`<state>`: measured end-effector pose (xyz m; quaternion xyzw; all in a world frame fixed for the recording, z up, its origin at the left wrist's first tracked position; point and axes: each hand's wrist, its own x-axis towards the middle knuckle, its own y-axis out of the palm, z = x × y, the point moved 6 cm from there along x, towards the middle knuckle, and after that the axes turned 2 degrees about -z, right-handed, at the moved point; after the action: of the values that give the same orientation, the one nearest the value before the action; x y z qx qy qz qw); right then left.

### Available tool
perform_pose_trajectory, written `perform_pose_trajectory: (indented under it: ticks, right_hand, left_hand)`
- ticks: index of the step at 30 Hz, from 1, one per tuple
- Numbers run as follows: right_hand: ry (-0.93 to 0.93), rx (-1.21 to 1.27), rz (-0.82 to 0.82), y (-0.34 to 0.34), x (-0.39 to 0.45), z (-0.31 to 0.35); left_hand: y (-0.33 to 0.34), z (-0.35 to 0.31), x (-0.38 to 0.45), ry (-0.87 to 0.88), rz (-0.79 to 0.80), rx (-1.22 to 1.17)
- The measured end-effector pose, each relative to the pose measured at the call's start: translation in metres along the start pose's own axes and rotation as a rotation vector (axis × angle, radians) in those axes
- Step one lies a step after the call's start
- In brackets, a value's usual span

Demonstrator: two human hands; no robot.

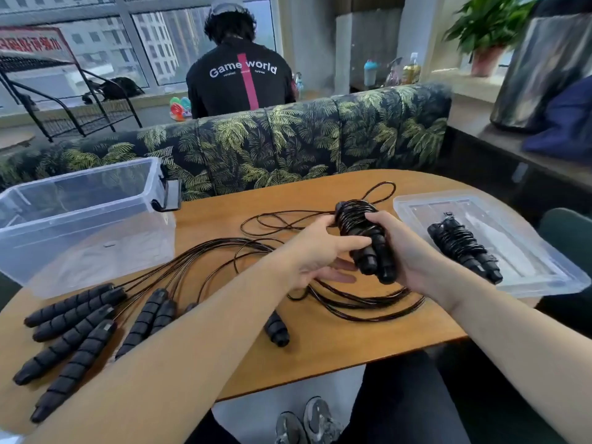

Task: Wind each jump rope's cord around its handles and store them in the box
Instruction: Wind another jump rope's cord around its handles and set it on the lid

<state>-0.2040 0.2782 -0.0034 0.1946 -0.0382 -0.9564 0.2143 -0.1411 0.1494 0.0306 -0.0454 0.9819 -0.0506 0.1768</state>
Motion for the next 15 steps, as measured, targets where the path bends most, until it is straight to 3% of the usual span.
perform_pose_trajectory:
  ticks: [4,8,11,15]
  right_hand:
    - [-0.043,-0.215,-0.110,-0.040,0.003,0.017]
    - [-0.074,-0.418,-0.234,-0.092,0.000,0.039]
    - [-0.212,-0.519,-0.263,-0.129,-0.001,0.055]
    - [-0.223,-0.545,-0.262,-0.171,-0.004,0.061]
  left_hand:
    - [0.038,-0.013,0.019,0.011,0.050,-0.150]
    - [0.076,-0.025,0.041,0.072,-0.002,-0.238]
    - [0.111,-0.033,0.055,0.110,0.000,-0.246]
    - [0.156,-0.045,0.070,0.181,0.068,-0.230]
